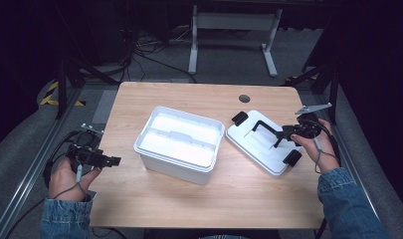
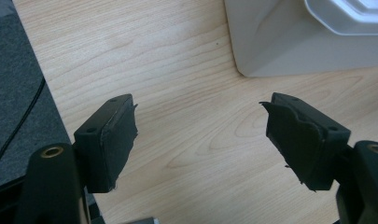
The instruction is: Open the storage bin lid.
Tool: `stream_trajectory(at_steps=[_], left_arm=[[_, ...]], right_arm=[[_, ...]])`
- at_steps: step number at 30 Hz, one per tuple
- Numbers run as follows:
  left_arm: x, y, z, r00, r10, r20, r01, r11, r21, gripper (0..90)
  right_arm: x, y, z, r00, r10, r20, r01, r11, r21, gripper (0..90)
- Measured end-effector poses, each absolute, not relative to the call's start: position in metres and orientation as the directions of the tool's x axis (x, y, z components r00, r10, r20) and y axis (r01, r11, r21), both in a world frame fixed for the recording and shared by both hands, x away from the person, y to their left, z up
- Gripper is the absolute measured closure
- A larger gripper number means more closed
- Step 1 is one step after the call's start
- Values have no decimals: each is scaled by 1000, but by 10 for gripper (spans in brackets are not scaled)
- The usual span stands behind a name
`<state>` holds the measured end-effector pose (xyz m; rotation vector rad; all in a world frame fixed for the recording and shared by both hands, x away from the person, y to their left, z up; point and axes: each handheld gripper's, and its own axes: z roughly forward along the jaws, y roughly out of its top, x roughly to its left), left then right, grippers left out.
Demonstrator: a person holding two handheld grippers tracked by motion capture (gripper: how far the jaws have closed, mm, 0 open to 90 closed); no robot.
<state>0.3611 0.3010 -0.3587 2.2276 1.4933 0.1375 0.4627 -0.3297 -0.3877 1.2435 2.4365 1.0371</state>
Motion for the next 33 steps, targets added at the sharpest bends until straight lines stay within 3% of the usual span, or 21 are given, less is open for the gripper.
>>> stream_trajectory(at_steps=[16, 33], left_arm=[[348, 306, -357, 403, 901, -161, 853, -306, 423, 247], [347, 307, -357, 405, 899, -164, 851, -306, 428, 247]], right_arm=[[420, -288, -361, -701, 692, 172, 569, 398, 720, 516], [387, -250, -367, -778, 595, 204, 521, 429, 738, 481]])
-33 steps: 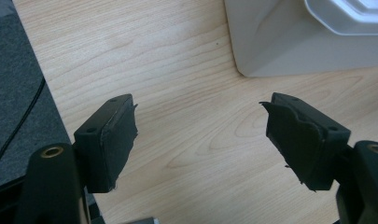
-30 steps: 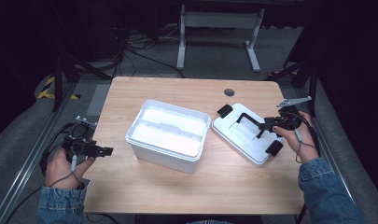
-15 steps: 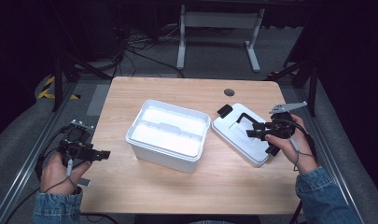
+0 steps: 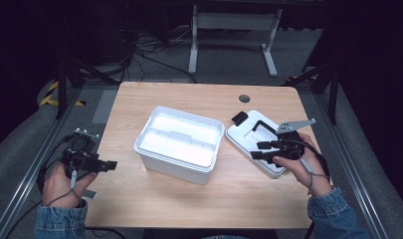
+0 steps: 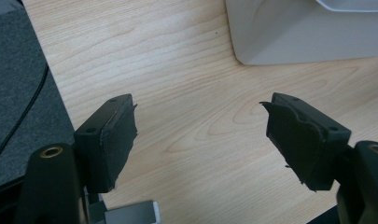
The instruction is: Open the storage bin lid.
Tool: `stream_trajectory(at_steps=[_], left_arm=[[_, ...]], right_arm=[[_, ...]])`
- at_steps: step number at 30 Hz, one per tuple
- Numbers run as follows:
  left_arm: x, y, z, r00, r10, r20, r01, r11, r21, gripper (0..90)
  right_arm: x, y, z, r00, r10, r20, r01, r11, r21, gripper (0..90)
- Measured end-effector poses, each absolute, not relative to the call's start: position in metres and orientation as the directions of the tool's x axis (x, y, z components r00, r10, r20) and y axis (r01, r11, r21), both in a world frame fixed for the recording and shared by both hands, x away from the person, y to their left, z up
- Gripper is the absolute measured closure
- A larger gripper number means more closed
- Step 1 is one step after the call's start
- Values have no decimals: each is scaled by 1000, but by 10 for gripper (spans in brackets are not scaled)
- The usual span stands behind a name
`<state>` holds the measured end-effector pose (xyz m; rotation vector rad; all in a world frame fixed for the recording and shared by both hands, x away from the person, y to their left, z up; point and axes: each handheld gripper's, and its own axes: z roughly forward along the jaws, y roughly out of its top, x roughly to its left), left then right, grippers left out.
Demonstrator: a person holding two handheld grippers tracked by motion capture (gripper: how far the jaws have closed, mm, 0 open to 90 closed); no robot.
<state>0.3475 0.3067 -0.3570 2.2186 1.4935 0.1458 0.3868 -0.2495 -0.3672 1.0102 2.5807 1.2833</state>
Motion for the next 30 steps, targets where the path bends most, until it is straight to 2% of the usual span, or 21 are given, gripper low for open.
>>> stream_trajectory(at_steps=[7, 20, 30], left_arm=[[350, 305, -357, 412, 897, -159, 848, -314, 428, 247], [353, 302, -358, 418, 893, -166, 848, -318, 424, 247], [356, 302, -359, 425, 891, -163, 846, -327, 422, 247]], right_arm=[[375, -237, -378, -807, 567, 166, 483, 471, 739, 447], [368, -227, -409, -811, 571, 126, 453, 477, 753, 348], [363, -216, -445, -829, 551, 98, 441, 536, 720, 253]])
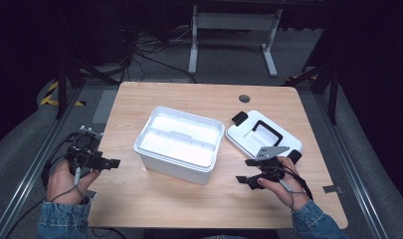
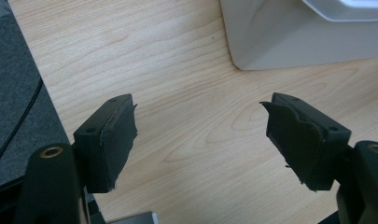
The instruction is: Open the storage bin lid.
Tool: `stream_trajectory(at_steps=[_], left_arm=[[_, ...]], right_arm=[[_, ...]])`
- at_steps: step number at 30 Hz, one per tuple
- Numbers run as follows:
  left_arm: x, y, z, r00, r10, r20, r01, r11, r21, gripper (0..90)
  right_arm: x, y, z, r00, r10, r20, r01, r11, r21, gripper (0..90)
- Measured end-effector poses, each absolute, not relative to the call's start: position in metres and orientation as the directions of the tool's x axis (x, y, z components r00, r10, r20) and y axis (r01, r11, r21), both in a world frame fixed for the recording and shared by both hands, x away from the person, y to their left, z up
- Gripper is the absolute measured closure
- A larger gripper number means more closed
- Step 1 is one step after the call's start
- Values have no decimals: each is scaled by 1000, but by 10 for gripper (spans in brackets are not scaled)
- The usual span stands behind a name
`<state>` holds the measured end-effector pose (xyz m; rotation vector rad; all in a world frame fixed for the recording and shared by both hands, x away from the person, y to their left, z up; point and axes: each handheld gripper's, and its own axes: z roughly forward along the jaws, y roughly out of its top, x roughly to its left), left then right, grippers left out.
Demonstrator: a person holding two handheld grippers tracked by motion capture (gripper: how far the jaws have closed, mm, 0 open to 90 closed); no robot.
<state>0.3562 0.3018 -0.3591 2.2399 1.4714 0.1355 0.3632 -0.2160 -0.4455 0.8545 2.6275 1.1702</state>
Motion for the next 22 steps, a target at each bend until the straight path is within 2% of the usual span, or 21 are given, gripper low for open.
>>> stream_trajectory(at_steps=[10, 22], left_arm=[[359, 302, -361, 432, 888, -159, 846, -338, 412, 247], [360, 297, -364, 437, 885, -158, 846, -345, 406, 248]], right_arm=[[358, -206, -461, -844, 533, 62, 417, 578, 701, 213], [355, -205, -473, -828, 560, 2, 396, 582, 710, 213]])
